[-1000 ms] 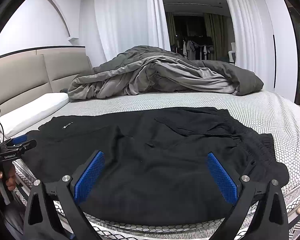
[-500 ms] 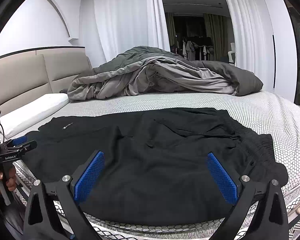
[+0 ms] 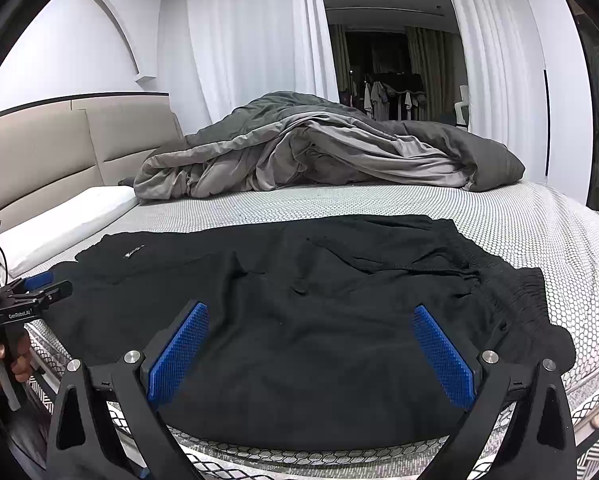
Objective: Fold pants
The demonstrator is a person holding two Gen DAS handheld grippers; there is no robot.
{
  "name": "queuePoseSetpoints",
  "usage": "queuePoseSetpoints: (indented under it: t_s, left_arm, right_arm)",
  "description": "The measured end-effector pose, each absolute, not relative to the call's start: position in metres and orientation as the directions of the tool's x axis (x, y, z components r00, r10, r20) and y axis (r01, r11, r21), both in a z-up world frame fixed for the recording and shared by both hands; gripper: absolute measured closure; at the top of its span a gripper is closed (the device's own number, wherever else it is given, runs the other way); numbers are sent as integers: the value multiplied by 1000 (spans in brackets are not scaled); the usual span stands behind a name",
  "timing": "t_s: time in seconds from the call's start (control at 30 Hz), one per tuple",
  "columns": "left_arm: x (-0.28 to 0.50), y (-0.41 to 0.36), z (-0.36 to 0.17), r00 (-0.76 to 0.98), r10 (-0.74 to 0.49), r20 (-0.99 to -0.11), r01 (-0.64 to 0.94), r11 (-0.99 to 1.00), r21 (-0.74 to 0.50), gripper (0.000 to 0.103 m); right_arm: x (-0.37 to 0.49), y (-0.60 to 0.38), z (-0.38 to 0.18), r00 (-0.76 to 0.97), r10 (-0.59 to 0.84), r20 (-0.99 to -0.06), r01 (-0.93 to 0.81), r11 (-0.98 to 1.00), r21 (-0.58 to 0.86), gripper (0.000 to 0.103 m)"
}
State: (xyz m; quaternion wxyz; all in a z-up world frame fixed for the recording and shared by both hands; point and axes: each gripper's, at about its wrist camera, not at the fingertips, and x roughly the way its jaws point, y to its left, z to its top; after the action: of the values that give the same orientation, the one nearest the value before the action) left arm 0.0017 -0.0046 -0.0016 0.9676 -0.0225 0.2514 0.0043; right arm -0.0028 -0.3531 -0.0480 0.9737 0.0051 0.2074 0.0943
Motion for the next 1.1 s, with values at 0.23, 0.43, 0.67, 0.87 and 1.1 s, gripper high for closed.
queuePoseSetpoints:
  t_s: [0.23,0.43,0.67,0.87,1.1]
  left_arm:
    - [2,-5,-1,874,-3,-486,-19,999,-40,0]
    - [2,-5,-1,874,-3,-486,-19,999,-39,0]
    - [1,-5,-1,875,-5,-485,-17,999,-41,0]
    - [3,-2,-4,877,-13,-480,-16,998,-56,0]
    - [-4,17,4,890,1,-455,-52,993,-101,0]
  right_arm:
    - [-4,-353,-48,897,183,-402,-178,983,50,0]
    - [-4,-353,-48,897,182,-402,-178,983,49,0]
    - [-5,-353,-48,896,185,-404,-179,982,52,0]
    - [-4,-356,-50,891,184,-416,-175,983,60,0]
    - [-3,-363,-49,896,177,-408,-161,984,73,0]
